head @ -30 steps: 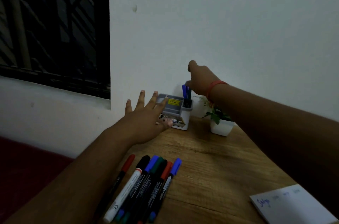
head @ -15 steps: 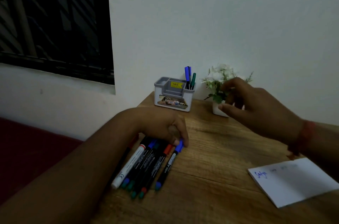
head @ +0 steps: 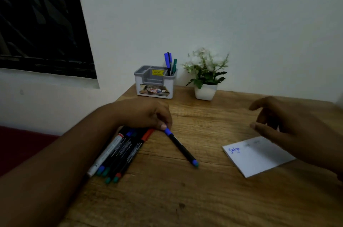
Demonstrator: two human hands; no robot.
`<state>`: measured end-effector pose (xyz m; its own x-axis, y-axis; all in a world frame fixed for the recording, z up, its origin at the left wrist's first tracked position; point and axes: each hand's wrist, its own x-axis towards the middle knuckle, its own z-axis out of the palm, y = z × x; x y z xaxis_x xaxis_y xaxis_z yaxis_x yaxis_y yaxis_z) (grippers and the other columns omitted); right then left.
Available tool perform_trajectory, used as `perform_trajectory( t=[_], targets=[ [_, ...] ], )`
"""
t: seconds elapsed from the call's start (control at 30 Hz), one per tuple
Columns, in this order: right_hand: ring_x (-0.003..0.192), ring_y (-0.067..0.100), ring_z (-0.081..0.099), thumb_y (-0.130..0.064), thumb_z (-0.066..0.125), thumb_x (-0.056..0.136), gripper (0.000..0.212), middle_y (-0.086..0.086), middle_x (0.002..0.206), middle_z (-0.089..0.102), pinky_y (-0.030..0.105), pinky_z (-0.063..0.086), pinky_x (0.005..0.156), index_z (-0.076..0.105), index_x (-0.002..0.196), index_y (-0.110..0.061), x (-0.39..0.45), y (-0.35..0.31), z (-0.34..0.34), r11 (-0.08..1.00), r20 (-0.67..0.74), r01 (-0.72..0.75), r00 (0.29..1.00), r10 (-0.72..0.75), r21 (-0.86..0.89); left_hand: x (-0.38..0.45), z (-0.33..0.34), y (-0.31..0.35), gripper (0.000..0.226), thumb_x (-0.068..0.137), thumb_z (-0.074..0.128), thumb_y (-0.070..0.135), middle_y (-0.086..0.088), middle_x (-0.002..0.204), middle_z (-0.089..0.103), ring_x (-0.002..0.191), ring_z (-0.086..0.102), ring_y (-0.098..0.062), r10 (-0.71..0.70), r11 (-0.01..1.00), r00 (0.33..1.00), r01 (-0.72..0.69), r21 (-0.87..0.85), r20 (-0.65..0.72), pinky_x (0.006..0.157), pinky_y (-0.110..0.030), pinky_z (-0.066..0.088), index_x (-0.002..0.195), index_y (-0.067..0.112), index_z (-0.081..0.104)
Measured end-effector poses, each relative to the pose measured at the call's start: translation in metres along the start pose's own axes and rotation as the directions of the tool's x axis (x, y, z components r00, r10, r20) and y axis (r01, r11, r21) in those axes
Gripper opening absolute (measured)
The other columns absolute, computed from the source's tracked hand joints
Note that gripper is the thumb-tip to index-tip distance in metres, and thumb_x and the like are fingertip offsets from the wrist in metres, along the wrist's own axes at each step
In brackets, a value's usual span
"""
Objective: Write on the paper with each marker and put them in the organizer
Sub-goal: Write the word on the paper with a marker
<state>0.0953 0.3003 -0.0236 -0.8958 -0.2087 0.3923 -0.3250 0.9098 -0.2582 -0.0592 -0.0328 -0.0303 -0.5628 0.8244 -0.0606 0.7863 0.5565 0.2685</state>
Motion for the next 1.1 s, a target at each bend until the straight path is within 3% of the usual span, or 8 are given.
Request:
perform_trajectory(
  t=[0.2,0.33,0.47,0.6,0.7,0.8,0.93,1.1],
  targets=[
    [0.073,0.002,0.06,-0.054,0.05,0.086,0.034,-0.022,0.082,0.06,0.023,0.049,0.059,0.052,0.116,-0.037,-0.006,0.013,0.0,0.999,-0.11,0.051,0.993,-0.052,-0.01,-0.003,-0.004,0.007,0.019,0.094,0.064,0.02,0.019,0.098,0.065,0.097,0.059,0.0,-0.022,0.999,0.985,0.014,-0.048,-0.172,0.086,-0.027,0.048,0.095,0.039,0.068],
    [0.073,0.004,0.061,-0.043,0.054,0.088,0.03,-0.021,0.085,0.061,0.033,0.053,0.063,0.055,0.117,-0.032,-0.01,0.025,0.003,0.996,-0.13,0.088,0.988,-0.086,0.009,-0.009,-0.018,0.04,0.017,0.09,0.052,0.05,0.015,0.095,0.065,0.094,0.062,-0.006,0.01,0.994,0.947,-0.044,-0.097,-0.322,0.079,-0.029,0.047,0.093,0.04,0.066],
    [0.076,0.005,0.063,-0.041,0.06,0.088,0.033,-0.019,0.093,0.061,0.023,0.053,0.066,0.052,0.119,-0.036,-0.012,0.032,0.008,0.988,-0.084,0.12,0.99,-0.112,0.096,0.012,-0.028,0.086,0.014,0.096,0.052,0.038,0.015,0.085,0.067,0.086,0.064,-0.007,0.025,0.986,0.959,-0.071,-0.154,-0.282,0.071,-0.022,0.043,0.093,0.035,0.065],
    [0.08,0.009,0.065,-0.03,0.074,0.087,0.042,-0.013,0.099,0.066,0.015,0.051,0.064,0.048,0.119,-0.042,-0.015,0.03,0.012,0.922,-0.094,0.131,0.99,-0.103,0.365,0.053,-0.02,0.123,0.018,0.102,0.045,0.024,0.011,0.079,0.067,0.075,0.064,-0.007,0.023,0.982,0.962,-0.073,-0.175,-0.27,0.074,-0.023,0.046,0.093,0.025,0.061],
    [0.083,0.006,0.067,-0.029,0.072,0.089,0.033,-0.015,0.1,0.066,0.018,0.055,0.068,0.055,0.118,-0.031,-0.019,0.024,0.012,0.872,-0.178,0.142,0.982,-0.064,0.468,0.086,-0.003,0.141,0.024,0.105,0.039,0.028,-0.001,0.077,0.063,0.071,0.062,-0.012,0.016,0.961,0.961,-0.092,-0.262,-0.277,0.075,-0.036,0.051,0.091,0.022,0.058],
    [0.076,0.006,0.069,-0.024,0.067,0.093,0.016,-0.015,0.092,0.068,0.023,0.057,0.064,0.06,0.105,-0.016,-0.018,0.026,0.01,0.825,-0.284,0.146,0.959,0.018,0.546,0.115,0.015,0.158,0.028,0.106,0.037,0.027,-0.005,0.076,0.056,0.07,0.058,-0.009,0.004,0.889,0.966,-0.123,-0.441,-0.26,0.065,-0.021,0.048,0.086,0.017,0.054],
    [0.06,0.012,0.065,-0.015,0.067,0.093,0.007,0.003,0.073,0.066,0.038,0.056,0.055,0.061,0.09,-0.013,-0.015,0.04,0.014,0.836,-0.33,0.056,0.931,0.154,0.546,0.141,0.041,0.156,0.029,0.105,0.041,0.027,0.006,0.067,0.053,0.063,0.054,-0.008,-0.055,0.736,0.966,-0.131,-0.665,-0.251,0.08,-0.035,0.057,0.085,0.016,0.059],
    [0.056,0.017,0.062,-0.01,0.068,0.091,0.013,0.003,0.066,0.064,0.041,0.051,0.053,0.058,0.081,-0.009,-0.01,0.04,0.017,0.9,-0.387,0.127,0.921,0.05,0.417,0.142,0.045,0.148,0.03,0.105,0.04,0.027,0.01,0.069,0.054,0.061,0.05,0.003,-0.102,0.753,0.957,-0.102,-0.65,-0.27,0.062,-0.012,0.041,0.083,0.018,0.059]
  ],
)
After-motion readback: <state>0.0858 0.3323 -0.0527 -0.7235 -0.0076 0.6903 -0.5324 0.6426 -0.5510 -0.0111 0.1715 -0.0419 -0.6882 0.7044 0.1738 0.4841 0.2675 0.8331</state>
